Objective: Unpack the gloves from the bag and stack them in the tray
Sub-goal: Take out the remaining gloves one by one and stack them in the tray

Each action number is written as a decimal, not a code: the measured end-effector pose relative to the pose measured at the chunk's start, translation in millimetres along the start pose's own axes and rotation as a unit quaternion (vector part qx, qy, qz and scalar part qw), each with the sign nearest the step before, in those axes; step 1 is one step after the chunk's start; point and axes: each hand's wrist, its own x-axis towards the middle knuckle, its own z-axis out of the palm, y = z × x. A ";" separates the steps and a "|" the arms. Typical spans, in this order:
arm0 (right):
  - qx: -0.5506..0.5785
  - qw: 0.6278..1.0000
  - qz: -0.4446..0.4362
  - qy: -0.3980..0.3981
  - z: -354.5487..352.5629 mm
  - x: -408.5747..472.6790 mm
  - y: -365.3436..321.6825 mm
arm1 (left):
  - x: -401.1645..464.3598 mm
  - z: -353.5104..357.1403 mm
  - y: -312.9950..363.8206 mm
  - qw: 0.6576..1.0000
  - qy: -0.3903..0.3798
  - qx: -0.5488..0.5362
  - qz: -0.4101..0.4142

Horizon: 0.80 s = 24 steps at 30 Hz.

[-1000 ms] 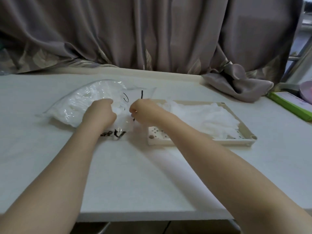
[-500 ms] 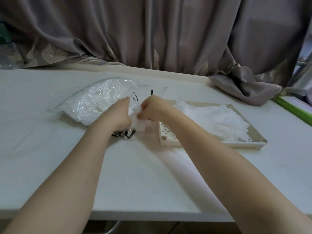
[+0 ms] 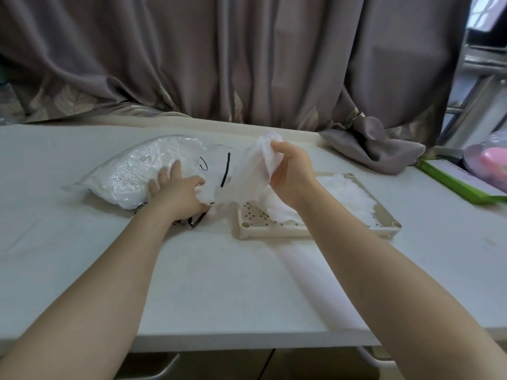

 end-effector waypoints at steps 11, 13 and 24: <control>-0.039 0.982 0.077 -0.168 -31.3 -27.8 -27.0 | -48.9 -29.8 106.5 0.897 -0.005 -0.390 0.207; -0.068 0.976 0.108 -0.175 -34.8 -32.7 -33.9 | -44.4 -32.1 111.8 0.878 -0.017 -0.430 0.210; -0.205 0.940 0.139 -0.233 -65.7 -51.7 -48.1 | -38.8 -36.3 123.7 0.897 0.004 -0.355 0.262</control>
